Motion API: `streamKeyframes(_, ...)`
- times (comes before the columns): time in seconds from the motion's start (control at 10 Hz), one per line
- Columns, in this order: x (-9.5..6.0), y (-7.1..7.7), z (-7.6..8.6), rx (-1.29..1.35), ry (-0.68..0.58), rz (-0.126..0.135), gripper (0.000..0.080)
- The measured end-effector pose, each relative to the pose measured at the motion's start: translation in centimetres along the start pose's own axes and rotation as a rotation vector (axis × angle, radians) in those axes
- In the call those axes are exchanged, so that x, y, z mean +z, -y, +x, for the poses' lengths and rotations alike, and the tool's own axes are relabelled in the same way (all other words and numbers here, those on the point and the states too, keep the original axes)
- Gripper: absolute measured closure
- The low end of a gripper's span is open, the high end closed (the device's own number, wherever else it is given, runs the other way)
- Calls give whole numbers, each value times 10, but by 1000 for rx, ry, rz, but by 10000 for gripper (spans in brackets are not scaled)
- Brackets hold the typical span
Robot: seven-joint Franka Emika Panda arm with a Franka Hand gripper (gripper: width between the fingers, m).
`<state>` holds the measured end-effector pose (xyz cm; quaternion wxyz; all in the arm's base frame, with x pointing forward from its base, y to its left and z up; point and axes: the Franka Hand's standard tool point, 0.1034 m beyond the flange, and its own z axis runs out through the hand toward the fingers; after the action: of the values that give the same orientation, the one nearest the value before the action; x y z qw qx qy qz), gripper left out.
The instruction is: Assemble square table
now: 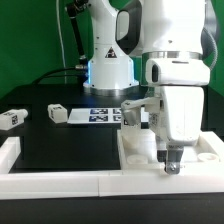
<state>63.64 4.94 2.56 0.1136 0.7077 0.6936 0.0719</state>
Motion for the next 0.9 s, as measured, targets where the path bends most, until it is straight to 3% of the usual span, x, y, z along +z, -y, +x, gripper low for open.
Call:
streamKeyframes(0.2,-4,0,-3,3,2,-2,151)
streamKeyframes(0.3,-18,3,-10,11,5,-5,151)
streamKeyframes(0.5,-59,2,-42,45,35,19,151)
streamKeyframes(0.6,-73,0,-52,72,39,10,151)
streamKeyframes(0.7,-81,-6,-62,91,45,-5,151)
streamKeyframes(0.9,-80,-6,-62,224,45,-6,151)
